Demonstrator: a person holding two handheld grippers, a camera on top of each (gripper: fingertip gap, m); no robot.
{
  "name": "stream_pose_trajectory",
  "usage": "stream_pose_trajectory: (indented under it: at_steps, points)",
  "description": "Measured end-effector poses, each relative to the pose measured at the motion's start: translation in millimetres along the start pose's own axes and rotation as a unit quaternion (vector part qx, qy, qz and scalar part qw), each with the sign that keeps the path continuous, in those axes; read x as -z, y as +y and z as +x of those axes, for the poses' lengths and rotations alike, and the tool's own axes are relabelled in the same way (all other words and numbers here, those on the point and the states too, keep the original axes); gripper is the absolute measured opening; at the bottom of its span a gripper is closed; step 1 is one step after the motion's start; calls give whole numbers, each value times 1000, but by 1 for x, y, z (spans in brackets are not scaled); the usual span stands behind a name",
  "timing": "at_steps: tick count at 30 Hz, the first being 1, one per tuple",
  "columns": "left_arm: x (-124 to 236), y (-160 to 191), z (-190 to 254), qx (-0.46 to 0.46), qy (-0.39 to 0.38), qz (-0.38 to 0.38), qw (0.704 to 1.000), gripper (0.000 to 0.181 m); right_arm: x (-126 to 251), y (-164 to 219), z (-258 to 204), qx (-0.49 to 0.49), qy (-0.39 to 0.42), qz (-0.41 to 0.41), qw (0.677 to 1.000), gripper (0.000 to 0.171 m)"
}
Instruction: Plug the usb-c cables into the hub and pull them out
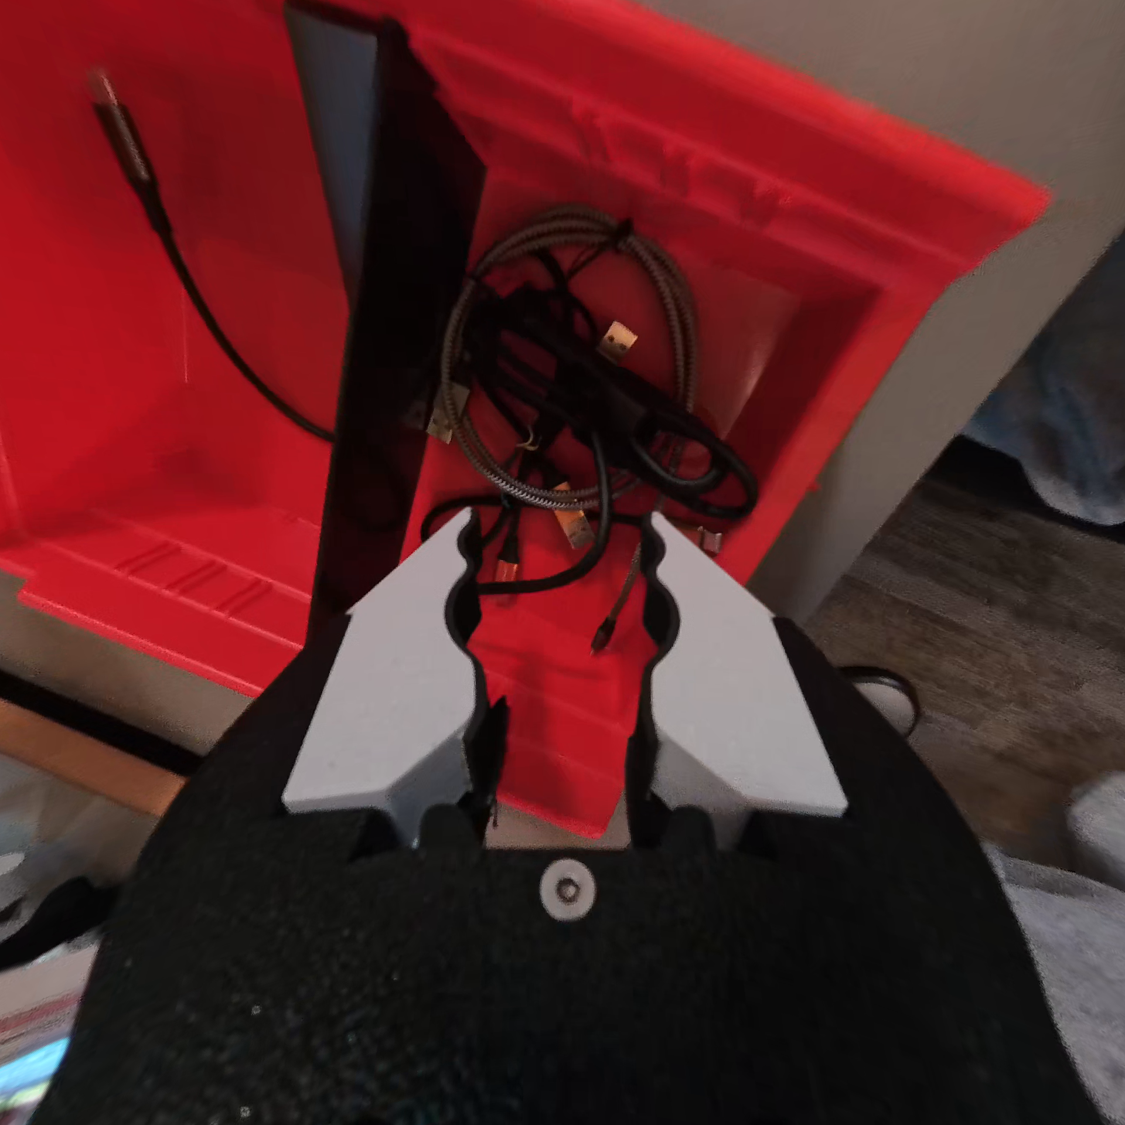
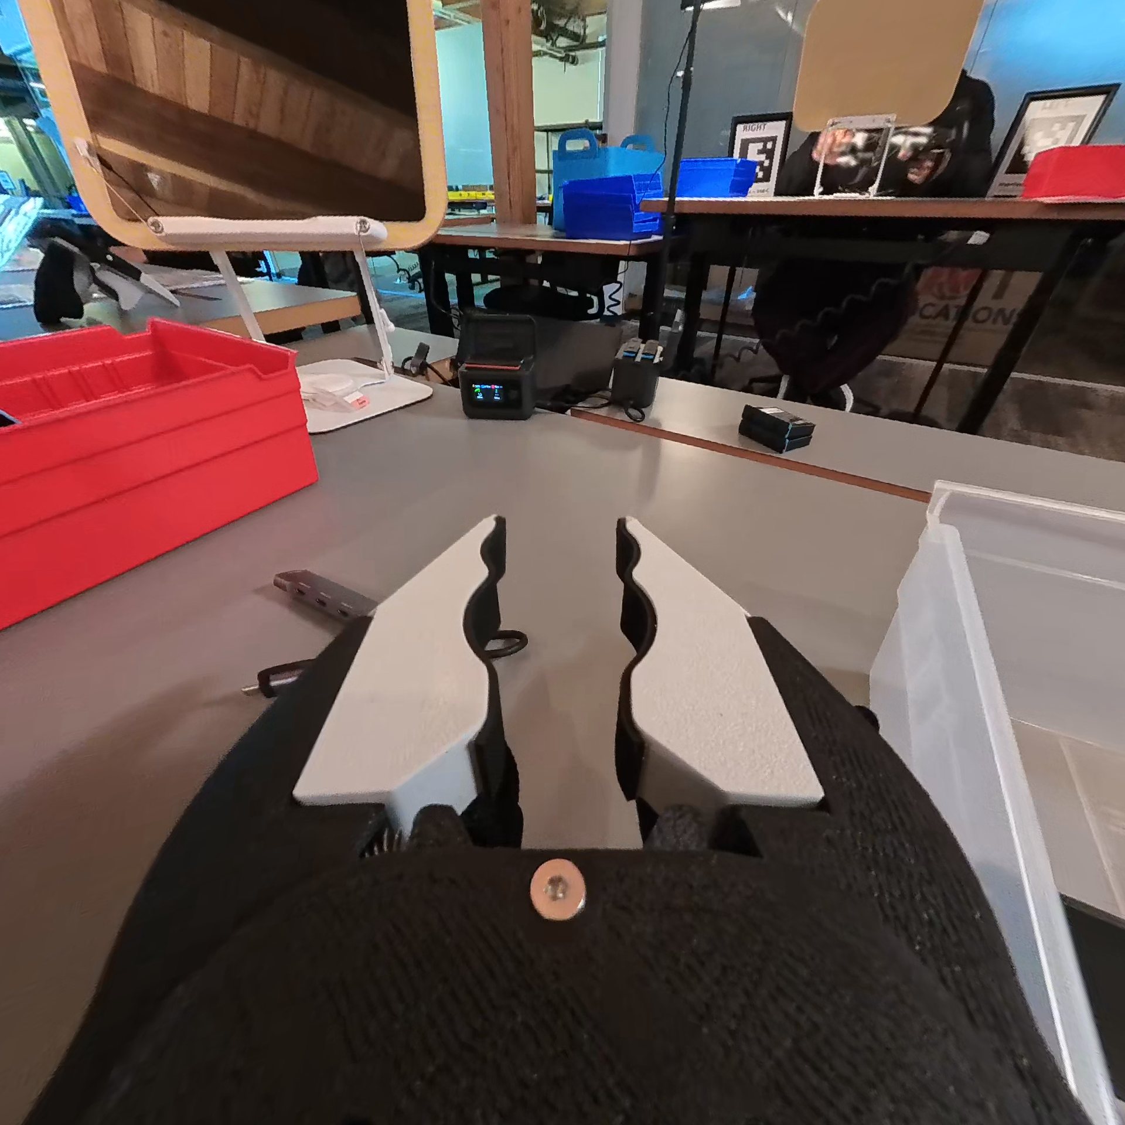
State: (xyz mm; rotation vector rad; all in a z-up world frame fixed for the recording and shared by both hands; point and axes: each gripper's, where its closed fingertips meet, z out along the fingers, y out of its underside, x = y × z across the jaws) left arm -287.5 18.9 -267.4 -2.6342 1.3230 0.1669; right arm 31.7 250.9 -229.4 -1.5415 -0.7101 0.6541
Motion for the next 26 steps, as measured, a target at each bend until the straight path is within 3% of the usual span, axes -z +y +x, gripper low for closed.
stream_pose_trajectory:
  at_steps: [3, 8, 10, 12, 15, 20, 23, 26]
  points:
    - [13, -13, 6, 2, 24, 53, 998, 50, 0, 0, -1, 0, -1, -1, 1000, 35]
    - [-17, 22, 5, -98, -12, -100, 990, 37, -1, 1, -2, -6, -6, -2, 1000, 35]
    - [-20, 28, 5, -108, -16, -131, 985, 9, -1, 0, -2, -6, -7, -2, 1000, 35]
    - [-10, 26, 0, -103, -30, -124, 986, 4, 0, 0, -2, -8, -8, -1, 1000, 35]
    - [27, 10, -12, -56, -55, -66, 995, 1, 0, 0, -3, -8, -10, -1, 1000, 35]
    - [114, -23, -51, -35, -184, 35, 982, 1, 0, -1, -5, -9, -13, 1, 1000, 35]
    - [162, -67, -67, -35, -257, 134, 956, 1, 0, -2, -6, -5, -12, 2, 1000, 35]
    - [173, -122, -56, -55, -251, 211, 943, 1, 0, -2, -5, -2, -10, 2, 1000, 35]
